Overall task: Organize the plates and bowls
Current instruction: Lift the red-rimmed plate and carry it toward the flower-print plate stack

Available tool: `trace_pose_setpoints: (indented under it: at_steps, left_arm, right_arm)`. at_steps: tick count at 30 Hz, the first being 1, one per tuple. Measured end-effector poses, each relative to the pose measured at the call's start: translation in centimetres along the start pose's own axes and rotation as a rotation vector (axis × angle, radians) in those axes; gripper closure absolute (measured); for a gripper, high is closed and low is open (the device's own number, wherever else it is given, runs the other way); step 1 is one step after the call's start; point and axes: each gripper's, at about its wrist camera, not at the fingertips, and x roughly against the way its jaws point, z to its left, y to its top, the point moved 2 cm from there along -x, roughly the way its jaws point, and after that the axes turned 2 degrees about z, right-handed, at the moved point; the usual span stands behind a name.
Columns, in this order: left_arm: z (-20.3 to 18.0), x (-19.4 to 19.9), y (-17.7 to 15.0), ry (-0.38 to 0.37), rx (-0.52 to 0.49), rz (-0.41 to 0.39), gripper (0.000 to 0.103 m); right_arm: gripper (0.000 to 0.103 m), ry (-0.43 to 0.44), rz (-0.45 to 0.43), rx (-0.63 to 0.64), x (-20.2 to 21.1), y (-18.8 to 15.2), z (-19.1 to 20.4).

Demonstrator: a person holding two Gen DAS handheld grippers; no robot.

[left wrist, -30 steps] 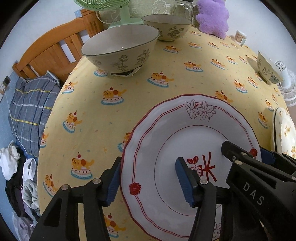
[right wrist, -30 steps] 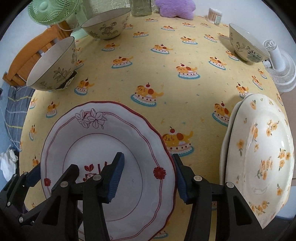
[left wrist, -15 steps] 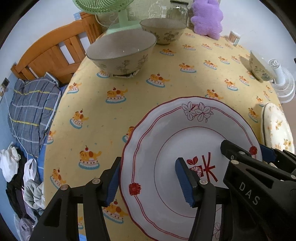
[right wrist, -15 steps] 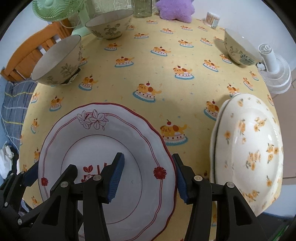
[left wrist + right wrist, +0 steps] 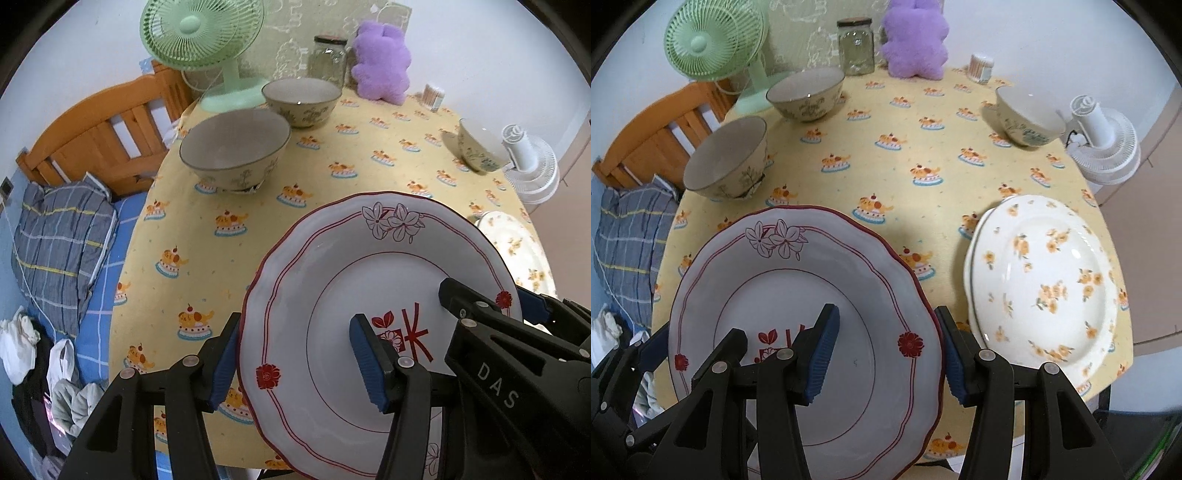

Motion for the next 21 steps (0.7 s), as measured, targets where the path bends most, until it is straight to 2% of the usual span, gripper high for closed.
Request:
trace_pose_setpoints:
  at_steps: [10, 21]
  left_arm:
    - [-2.2, 1.9, 0.4, 0.008, -0.038, -0.055, 0.045]
    - [-7.1, 2.1, 1.4, 0.031, -0.017, -0.058, 0.045]
  right_arm:
    - [0.047, 0.009, -0.053, -0.032, 2.1, 0.0, -2.1]
    - [0.047, 0.047, -0.066, -0.008, 2.3, 1.2, -7.0]
